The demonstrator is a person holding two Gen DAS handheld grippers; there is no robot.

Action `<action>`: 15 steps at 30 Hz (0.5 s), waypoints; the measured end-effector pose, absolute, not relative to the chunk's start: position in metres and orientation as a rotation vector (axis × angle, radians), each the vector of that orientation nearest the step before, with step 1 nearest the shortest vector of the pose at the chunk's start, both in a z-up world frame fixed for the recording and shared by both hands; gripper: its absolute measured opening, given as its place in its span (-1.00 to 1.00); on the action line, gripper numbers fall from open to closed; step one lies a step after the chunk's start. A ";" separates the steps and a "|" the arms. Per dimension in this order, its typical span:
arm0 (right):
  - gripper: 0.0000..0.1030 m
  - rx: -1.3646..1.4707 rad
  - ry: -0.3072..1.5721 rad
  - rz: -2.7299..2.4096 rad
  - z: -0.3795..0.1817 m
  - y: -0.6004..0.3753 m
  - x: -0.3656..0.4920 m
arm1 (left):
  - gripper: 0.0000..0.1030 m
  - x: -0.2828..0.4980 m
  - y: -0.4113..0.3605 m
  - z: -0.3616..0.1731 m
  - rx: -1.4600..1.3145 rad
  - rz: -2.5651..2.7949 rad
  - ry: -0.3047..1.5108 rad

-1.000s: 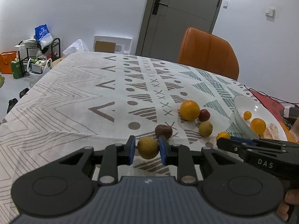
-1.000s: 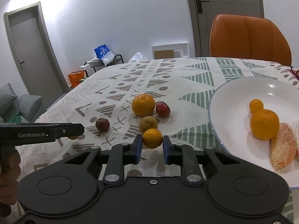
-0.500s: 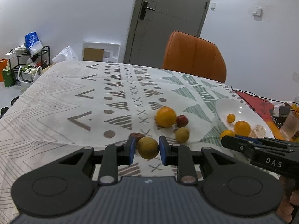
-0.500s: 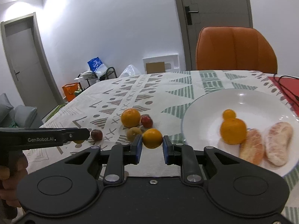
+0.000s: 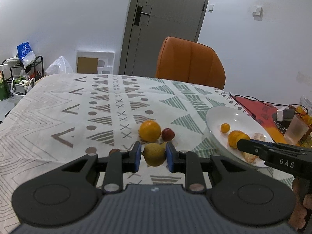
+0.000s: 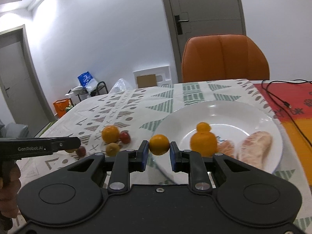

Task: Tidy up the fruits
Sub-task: 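Carry both held fruits over the white plate and open both tools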

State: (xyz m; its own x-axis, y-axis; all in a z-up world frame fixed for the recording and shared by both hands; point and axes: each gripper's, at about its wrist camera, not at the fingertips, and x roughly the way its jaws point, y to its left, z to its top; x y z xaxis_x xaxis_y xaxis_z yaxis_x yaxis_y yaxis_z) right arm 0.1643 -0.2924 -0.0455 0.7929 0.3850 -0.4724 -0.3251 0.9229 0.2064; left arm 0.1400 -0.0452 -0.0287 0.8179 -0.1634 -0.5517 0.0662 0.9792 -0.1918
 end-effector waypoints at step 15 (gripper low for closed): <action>-0.58 0.153 0.512 0.309 -0.047 -0.329 0.165 | -0.50 0.151 -0.082 -0.016 -0.129 -0.167 0.564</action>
